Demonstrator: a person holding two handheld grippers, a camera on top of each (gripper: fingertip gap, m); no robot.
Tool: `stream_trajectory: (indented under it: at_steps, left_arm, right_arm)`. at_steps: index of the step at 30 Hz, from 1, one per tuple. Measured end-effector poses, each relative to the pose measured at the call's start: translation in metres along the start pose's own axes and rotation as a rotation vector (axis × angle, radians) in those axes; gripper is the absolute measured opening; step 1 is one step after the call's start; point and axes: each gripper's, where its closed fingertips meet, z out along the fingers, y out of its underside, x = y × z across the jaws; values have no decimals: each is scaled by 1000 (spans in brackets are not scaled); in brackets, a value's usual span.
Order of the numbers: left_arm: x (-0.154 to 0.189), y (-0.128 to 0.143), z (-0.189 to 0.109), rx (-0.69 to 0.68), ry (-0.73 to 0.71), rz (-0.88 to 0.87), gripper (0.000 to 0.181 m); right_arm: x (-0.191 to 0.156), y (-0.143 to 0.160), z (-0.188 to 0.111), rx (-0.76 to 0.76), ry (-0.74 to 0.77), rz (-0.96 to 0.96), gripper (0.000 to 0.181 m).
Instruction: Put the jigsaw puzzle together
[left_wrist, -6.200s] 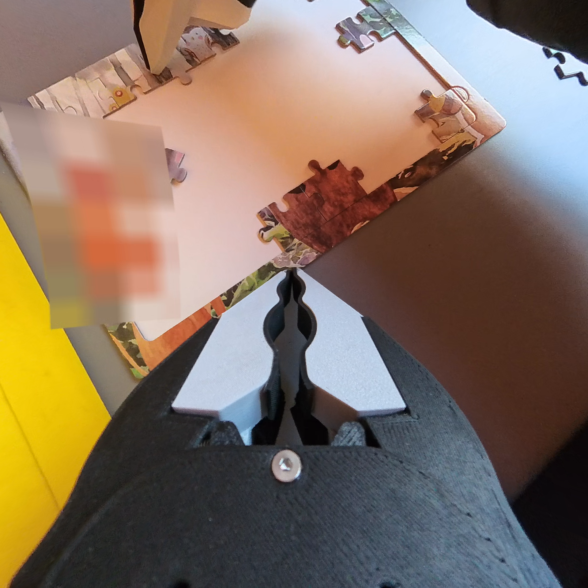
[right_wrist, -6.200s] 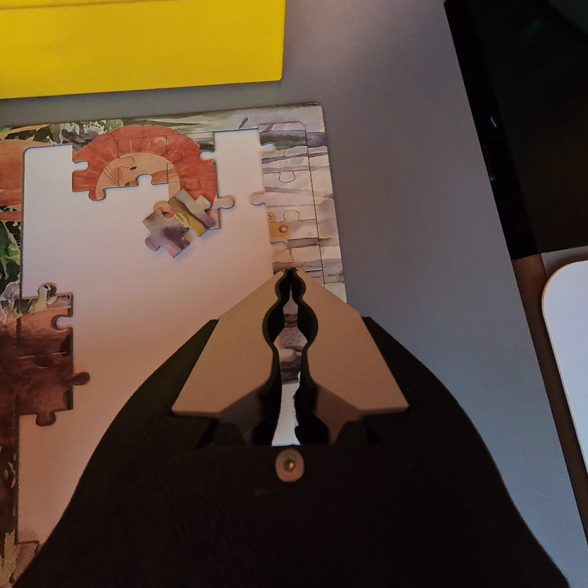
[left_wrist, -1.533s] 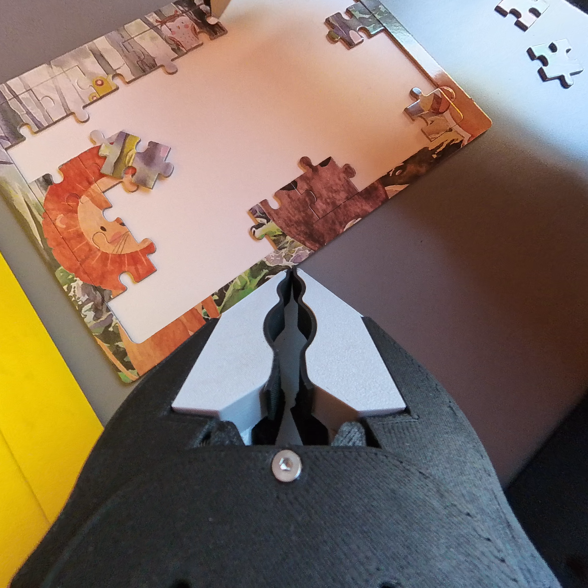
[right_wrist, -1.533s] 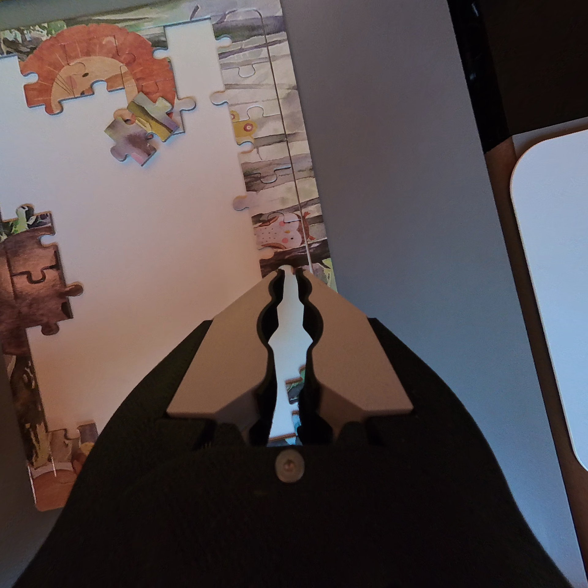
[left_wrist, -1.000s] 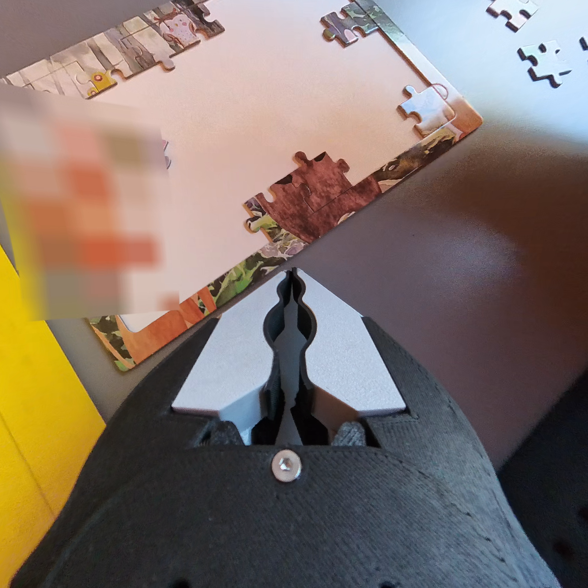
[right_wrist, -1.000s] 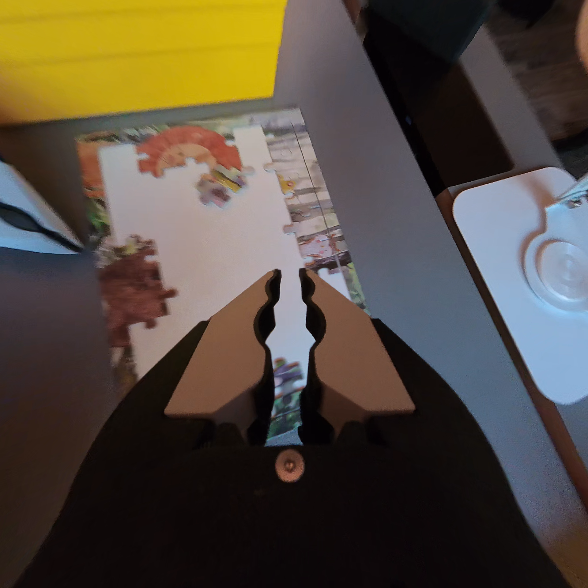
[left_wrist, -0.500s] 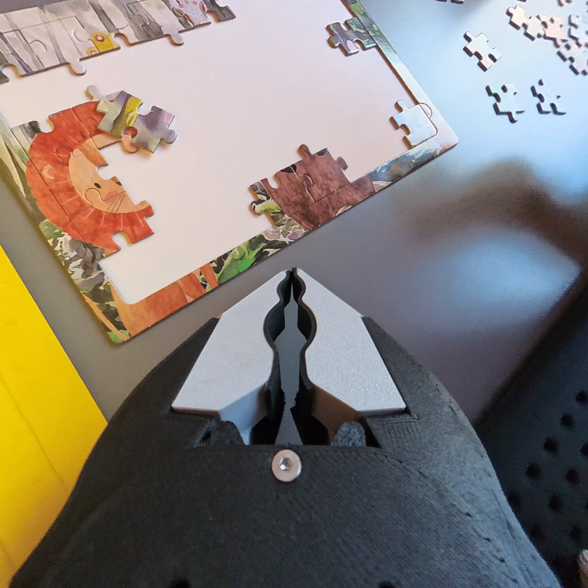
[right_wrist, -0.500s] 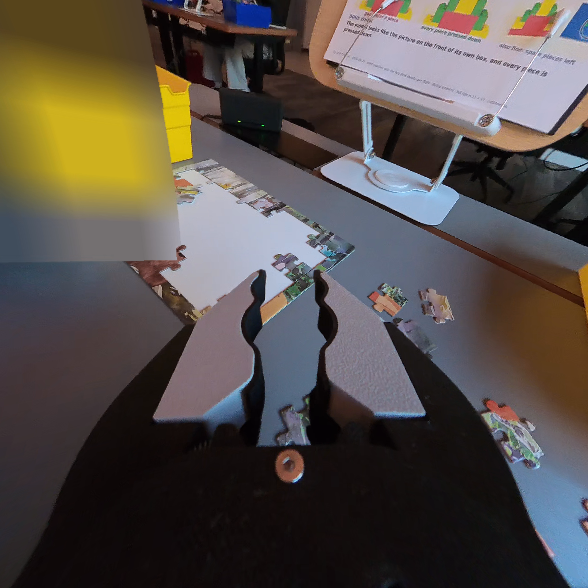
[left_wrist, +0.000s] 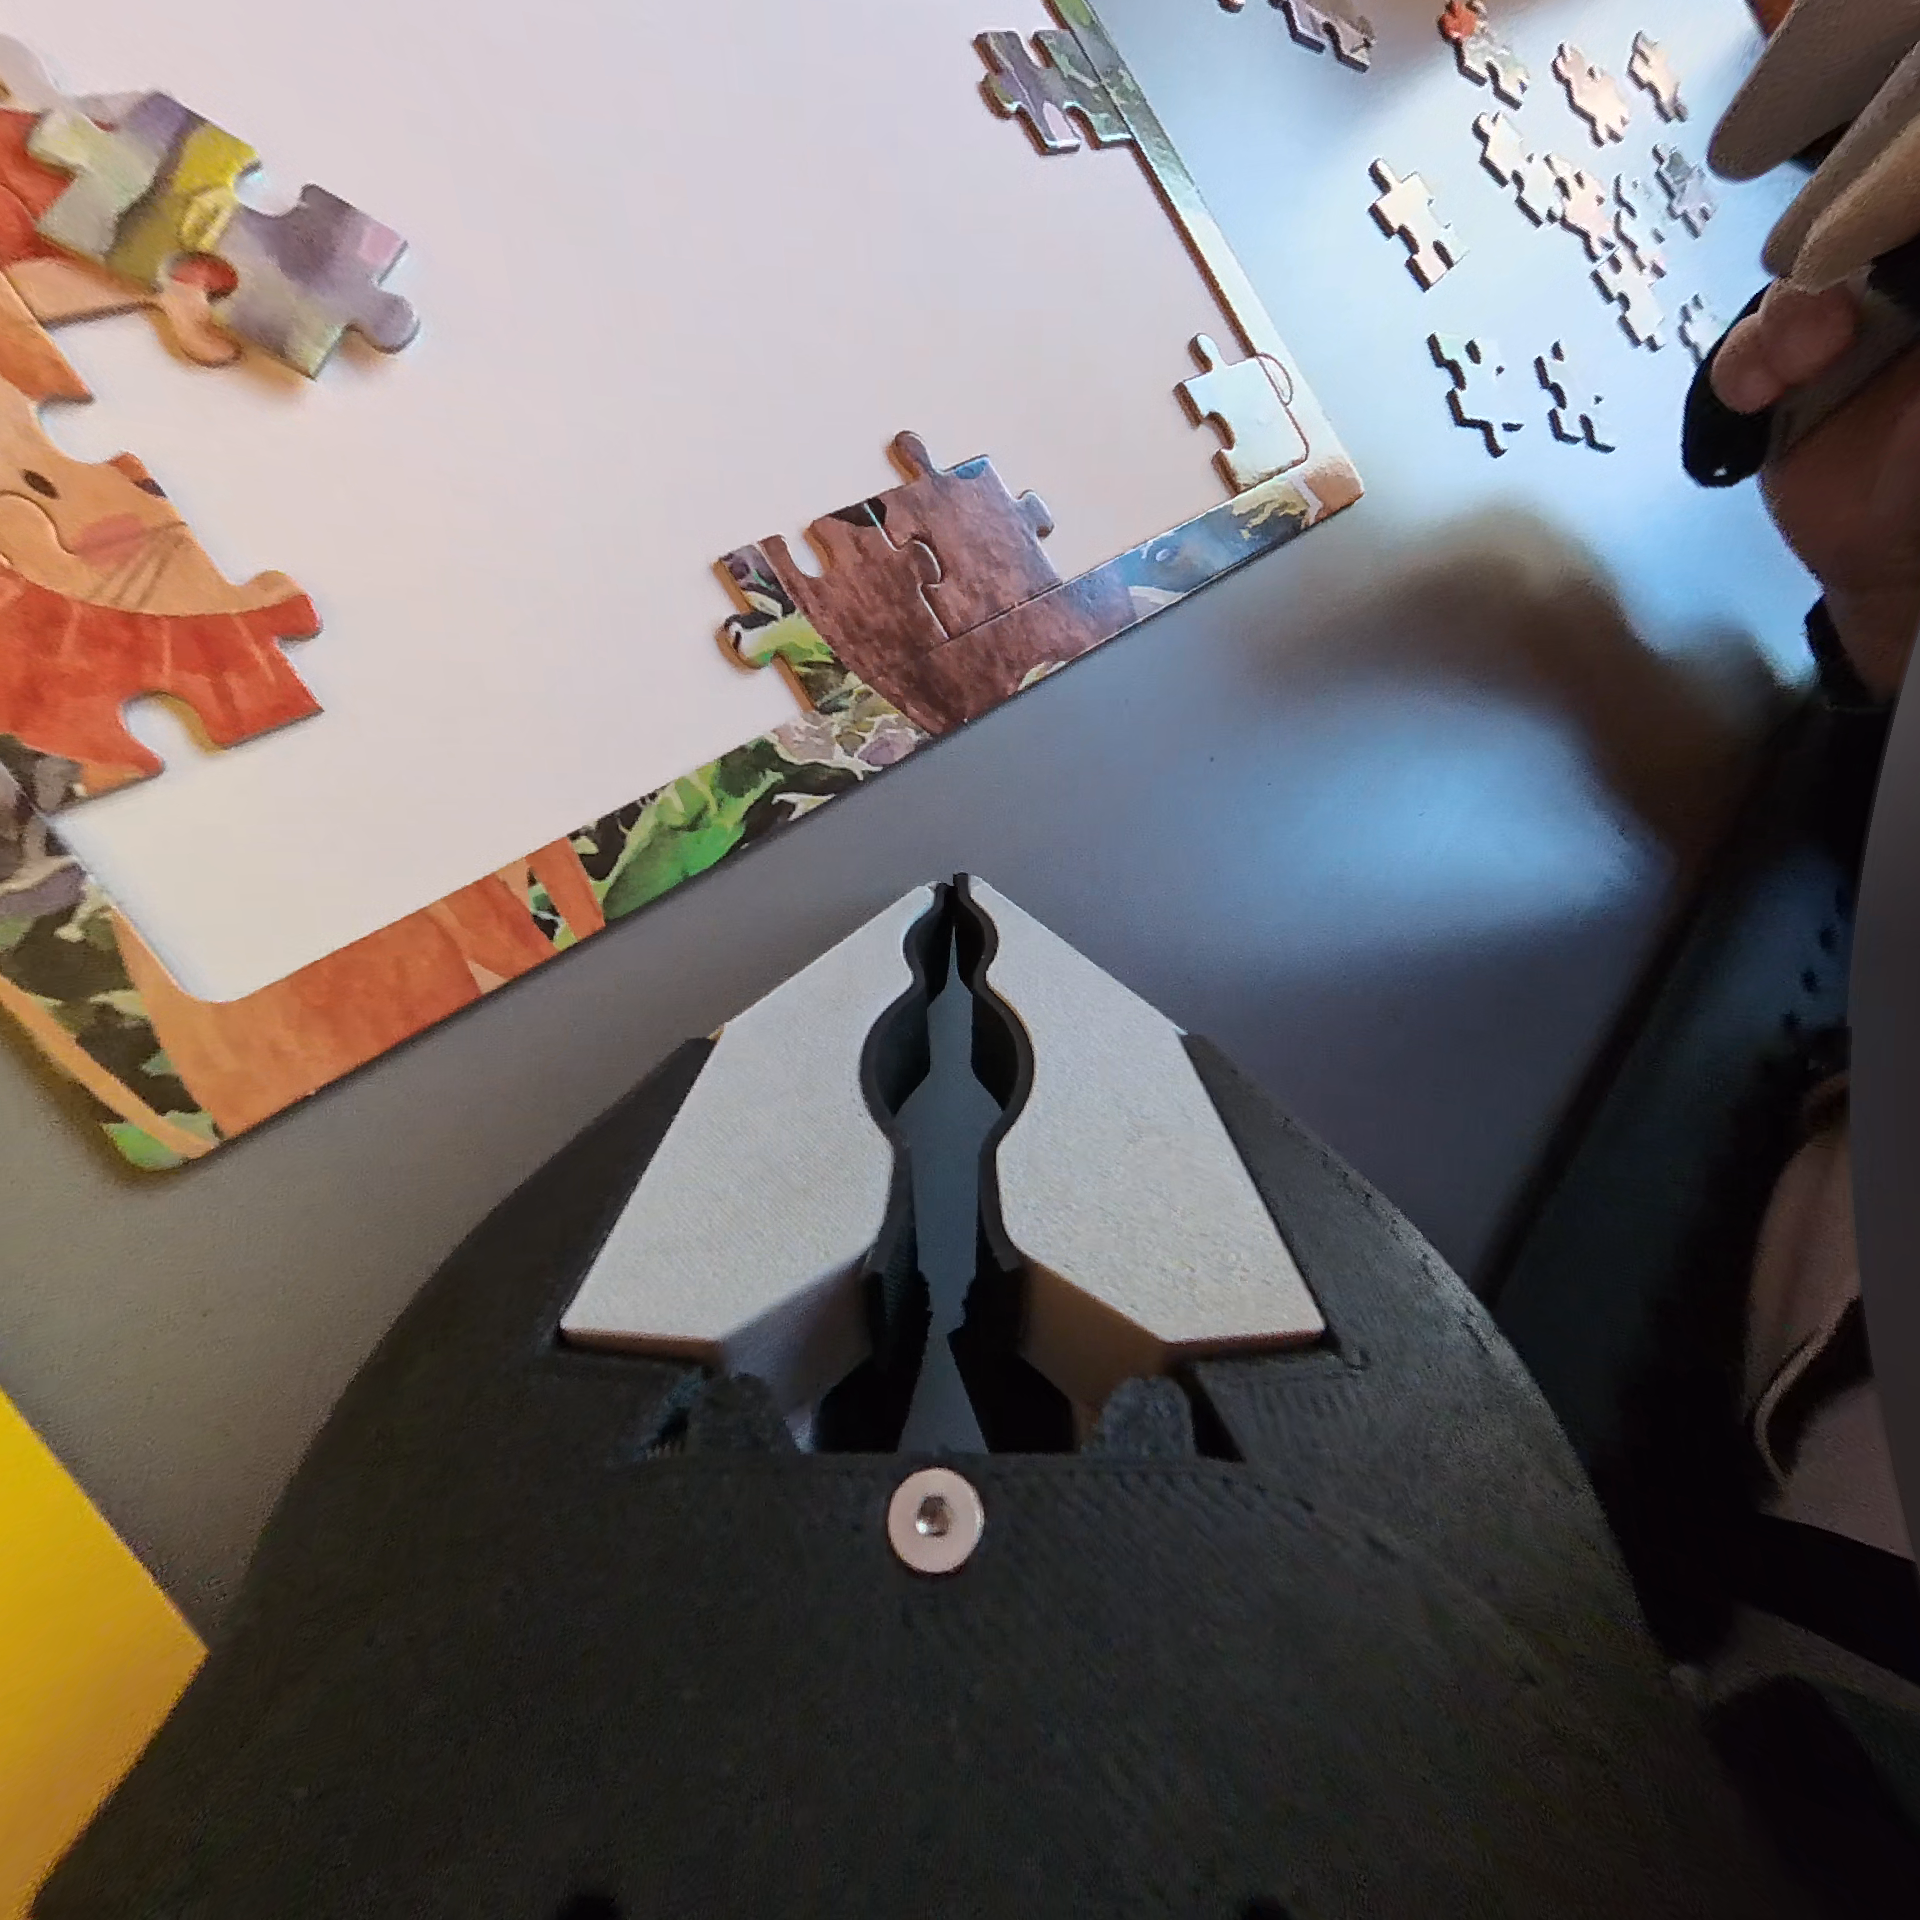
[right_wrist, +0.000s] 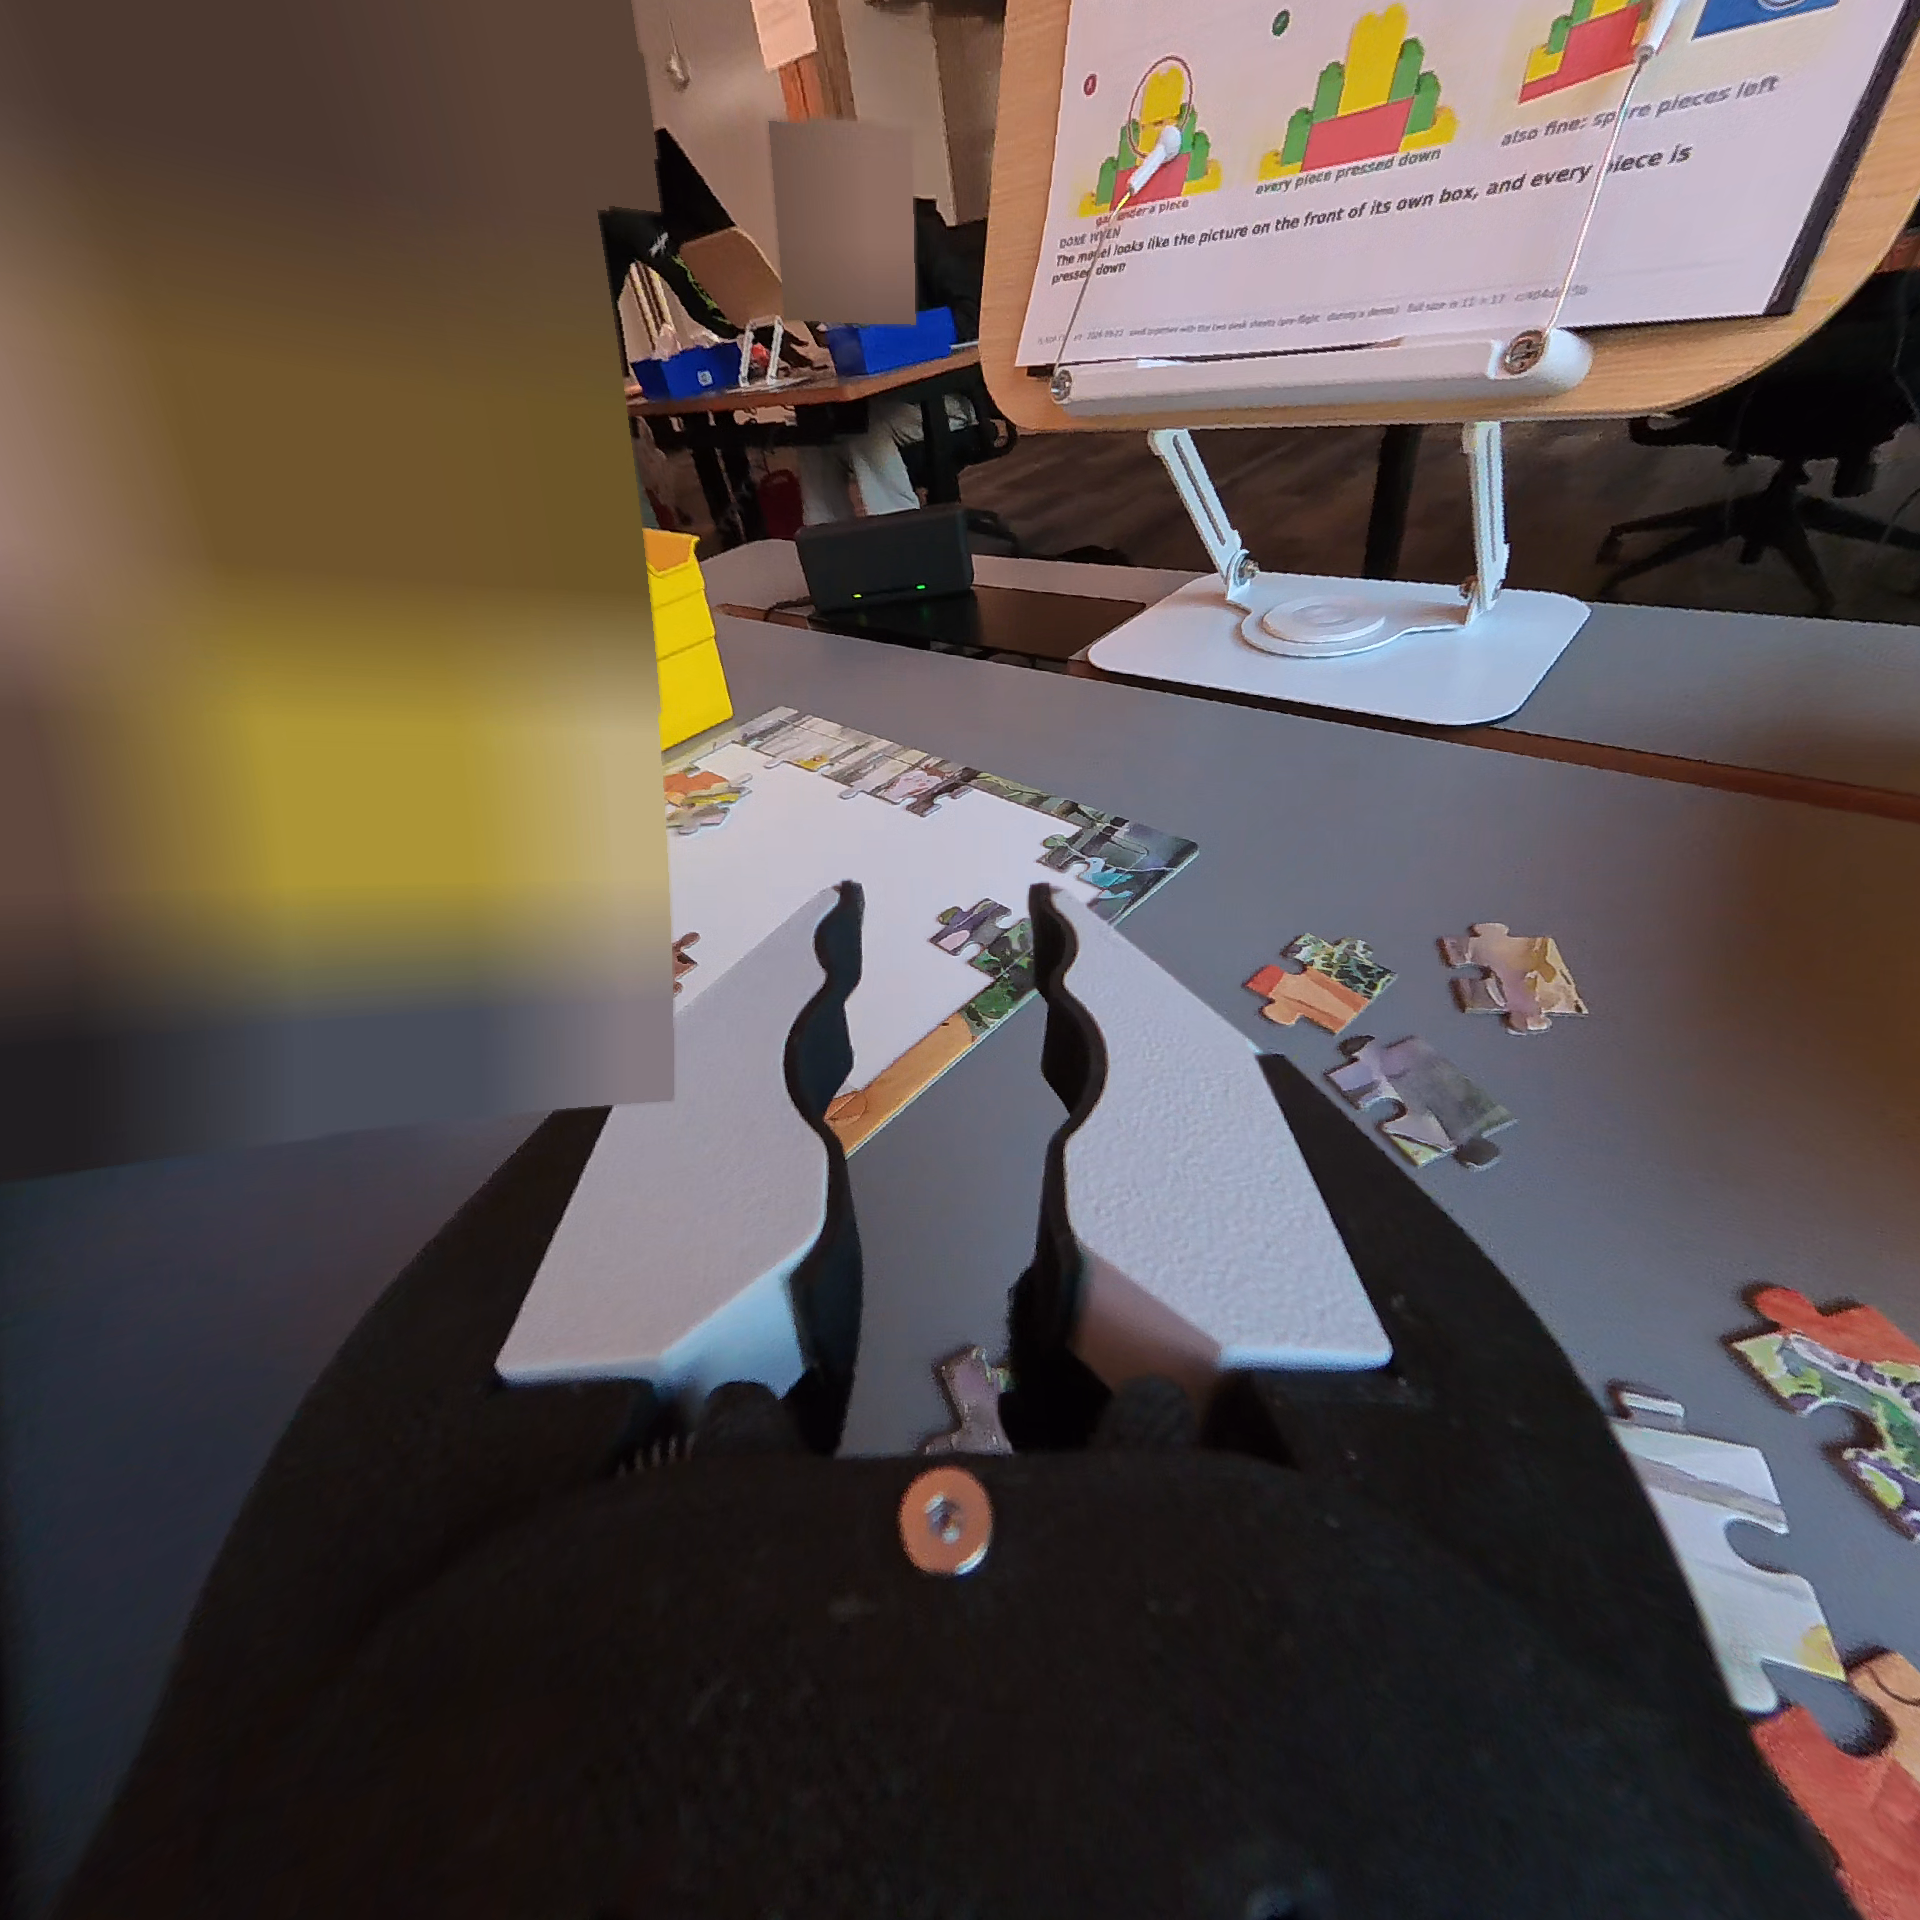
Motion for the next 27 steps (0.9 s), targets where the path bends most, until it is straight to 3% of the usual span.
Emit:
stream_trajectory:
  at_steps: [9, 27]
  left_arm:
    - [1, -4, -3, 16, -6, 23, 0]
    - [-5, -12, -4, 51, -38, 40, 0]
  right_arm:
    - [-7, 1, 0, -10, -18, -72, 16]
    - [-9, 4, 4, -39, -37, -73, 8]
